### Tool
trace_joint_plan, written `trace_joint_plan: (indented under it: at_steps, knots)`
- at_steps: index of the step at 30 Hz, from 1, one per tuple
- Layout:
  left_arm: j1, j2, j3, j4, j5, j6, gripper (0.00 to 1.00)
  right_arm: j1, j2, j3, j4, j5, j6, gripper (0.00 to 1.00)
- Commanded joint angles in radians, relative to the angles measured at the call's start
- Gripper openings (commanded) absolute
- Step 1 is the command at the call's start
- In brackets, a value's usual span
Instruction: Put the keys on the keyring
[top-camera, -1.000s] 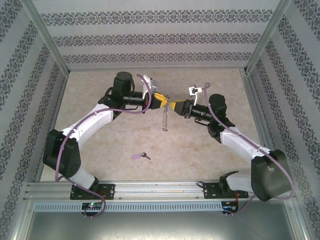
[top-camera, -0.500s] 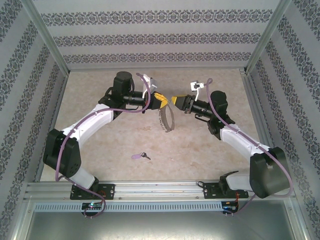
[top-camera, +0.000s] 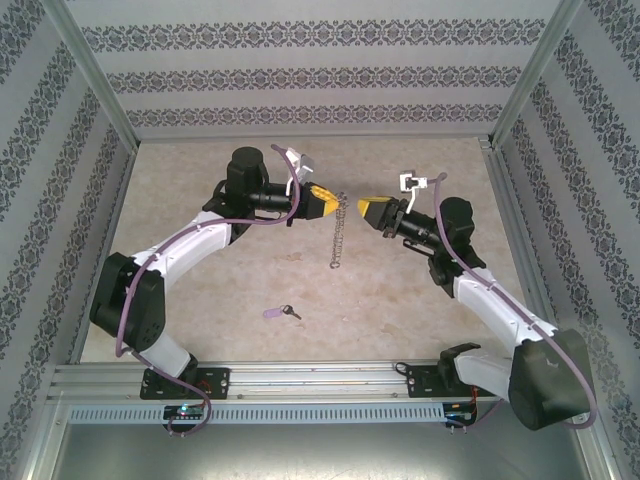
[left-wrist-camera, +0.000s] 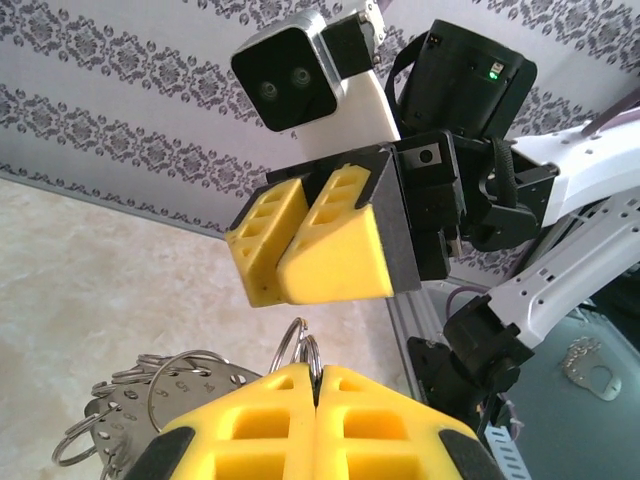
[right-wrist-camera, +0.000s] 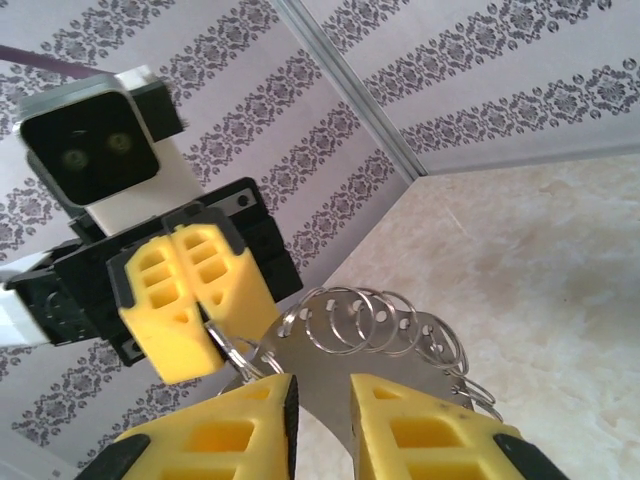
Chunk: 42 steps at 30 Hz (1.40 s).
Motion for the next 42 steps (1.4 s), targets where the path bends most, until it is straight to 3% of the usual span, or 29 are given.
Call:
trace_joint_plan:
  at_steps: [1, 13, 27, 42]
  knots:
    - [-0.007, -0.007, -0.009, 0.160, 0.056, -0.094, 0.00, 0.011, -0.049, -0.021, 0.033, -0.028, -0.003, 0.22]
    - [-0.008, -0.016, -0.021, 0.216, 0.076, -0.132, 0.00, 0.069, -0.071, 0.000, 0.038, -0.107, -0.057, 0.23]
    - [-0.009, 0.011, -0.011, 0.260, 0.085, -0.178, 0.00, 0.079, -0.006, 0.071, 0.063, -0.096, -0.061, 0.22]
    - [-0.008, 0.019, -0.013, 0.305, 0.097, -0.220, 0.00, 0.081, 0.027, 0.103, 0.081, -0.096, -0.052, 0.30]
